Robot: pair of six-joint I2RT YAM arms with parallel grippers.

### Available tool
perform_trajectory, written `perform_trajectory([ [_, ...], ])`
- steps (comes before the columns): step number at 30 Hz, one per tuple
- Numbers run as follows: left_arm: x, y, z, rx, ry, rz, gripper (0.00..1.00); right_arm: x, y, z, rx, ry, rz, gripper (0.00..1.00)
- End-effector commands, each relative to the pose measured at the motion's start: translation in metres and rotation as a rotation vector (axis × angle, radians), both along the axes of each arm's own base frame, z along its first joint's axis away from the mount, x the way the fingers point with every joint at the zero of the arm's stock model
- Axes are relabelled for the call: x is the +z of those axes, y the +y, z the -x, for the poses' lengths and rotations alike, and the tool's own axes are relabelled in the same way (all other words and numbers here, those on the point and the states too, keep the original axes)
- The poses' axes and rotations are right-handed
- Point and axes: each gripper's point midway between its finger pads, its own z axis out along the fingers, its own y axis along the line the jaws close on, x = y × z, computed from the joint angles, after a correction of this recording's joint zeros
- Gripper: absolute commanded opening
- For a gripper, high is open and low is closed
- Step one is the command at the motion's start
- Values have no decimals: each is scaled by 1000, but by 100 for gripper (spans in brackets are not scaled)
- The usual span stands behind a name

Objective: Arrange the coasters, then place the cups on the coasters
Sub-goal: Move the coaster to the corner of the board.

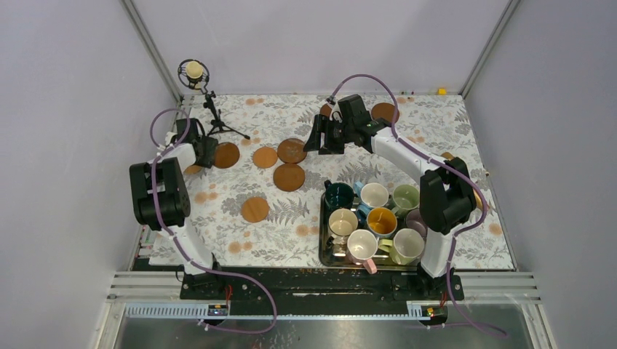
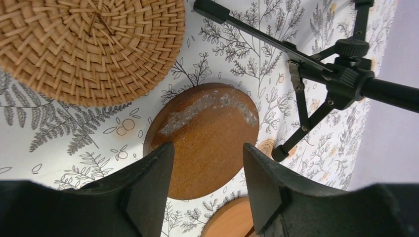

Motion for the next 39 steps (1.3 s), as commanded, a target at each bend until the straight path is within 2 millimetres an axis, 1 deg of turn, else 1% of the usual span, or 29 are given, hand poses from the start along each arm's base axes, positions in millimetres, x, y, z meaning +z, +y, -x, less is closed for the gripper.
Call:
perform_trajectory([
  [1, 7, -3, -22, -28, -50, -5, 54, 27, -5, 0, 1, -65, -19, 72],
  [5, -3, -10, -16, -41, -19, 1, 54, 25, -5, -1, -1, -63, -17, 72],
  [7, -7, -17, -8, -54, 27, 10, 54, 24, -5, 0, -1, -61, -16, 72],
  [12, -10, -38, 13, -89, 89, 39, 54, 23, -5, -1, -5, -59, -14, 72],
  [16, -15, -44, 26, -87, 110, 40, 54, 24, -4, -1, -3, -57, -19, 72],
  [18, -9, -47, 27, -104, 91, 38, 54, 23, -5, 0, -4, -56, -15, 72],
  [20, 4, -54, 24, -148, 55, 20, 53, 22, -6, 1, -5, -55, -13, 72],
  [23, 22, -75, 26, -233, 8, -6, 53, 23, -6, 1, -6, -55, -17, 72],
  [26, 28, -97, 46, -256, 25, 18, 55, 26, -6, 1, -7, -60, -20, 72],
  [27, 34, -102, 54, -247, 17, 32, 55, 26, -6, 1, -7, -61, -19, 72],
  [28, 32, -110, 64, -257, 33, 38, 56, 27, -7, 1, -8, -64, -18, 72],
  [29, 40, -117, 71, -258, 18, 44, 56, 27, -7, 1, -8, -66, -18, 72],
  [30, 42, -121, 80, -256, 22, 51, 57, 27, -7, 1, -9, -63, -18, 72],
  [34, 47, -146, 122, -277, 47, 89, 61, 27, -6, 4, -7, -59, -28, 72],
  [37, 49, -166, 155, -294, 38, 125, 61, 29, -7, 5, -6, -66, -32, 72],
  [38, 46, -173, 168, -296, 42, 135, 60, 29, -7, 5, -6, -67, -33, 72],
  [39, 48, -179, 177, -299, 29, 143, 60, 29, -7, 5, -6, -67, -35, 72],
])
